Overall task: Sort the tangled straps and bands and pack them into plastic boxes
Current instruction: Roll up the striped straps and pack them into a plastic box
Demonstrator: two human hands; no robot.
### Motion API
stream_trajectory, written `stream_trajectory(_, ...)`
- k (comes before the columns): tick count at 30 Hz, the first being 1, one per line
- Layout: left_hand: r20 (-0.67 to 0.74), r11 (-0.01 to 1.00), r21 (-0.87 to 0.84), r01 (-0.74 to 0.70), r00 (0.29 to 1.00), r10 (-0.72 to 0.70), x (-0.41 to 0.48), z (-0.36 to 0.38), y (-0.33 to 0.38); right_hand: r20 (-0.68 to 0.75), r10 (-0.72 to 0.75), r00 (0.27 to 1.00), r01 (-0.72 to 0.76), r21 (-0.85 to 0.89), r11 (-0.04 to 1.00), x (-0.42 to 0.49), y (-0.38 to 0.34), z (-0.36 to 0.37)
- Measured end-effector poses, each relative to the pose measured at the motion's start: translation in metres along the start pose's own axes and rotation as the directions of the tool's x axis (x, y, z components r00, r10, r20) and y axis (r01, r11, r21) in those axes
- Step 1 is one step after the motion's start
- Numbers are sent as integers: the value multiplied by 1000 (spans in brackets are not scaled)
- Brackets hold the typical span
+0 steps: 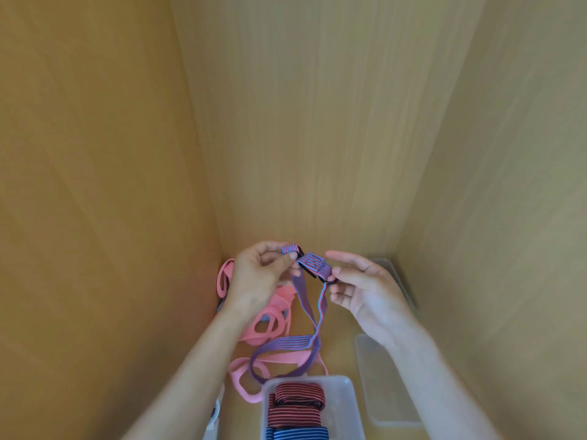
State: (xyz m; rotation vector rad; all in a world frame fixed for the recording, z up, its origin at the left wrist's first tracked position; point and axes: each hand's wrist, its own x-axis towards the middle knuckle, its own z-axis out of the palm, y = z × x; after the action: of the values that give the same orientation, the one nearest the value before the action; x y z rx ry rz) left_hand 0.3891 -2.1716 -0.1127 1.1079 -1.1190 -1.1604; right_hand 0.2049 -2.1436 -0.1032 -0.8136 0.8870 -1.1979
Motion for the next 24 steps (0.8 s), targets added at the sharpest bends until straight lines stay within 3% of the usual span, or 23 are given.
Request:
stream_trajectory(5, -78, 983, 123, -137, 986, 147, 5, 11, 14, 30, 15, 999, -17, 51, 999, 2, -10, 3)
stream_trajectory(13, 23, 987, -155, -43, 999, 47, 9, 23, 36, -41, -28, 999, 28, -1, 1000, 5, -13, 10)
stream_trajectory(24, 33, 984, -3, -177, 984, 177, 44, 35, 96, -17, -171, 985, 171, 37, 985, 11, -57, 22)
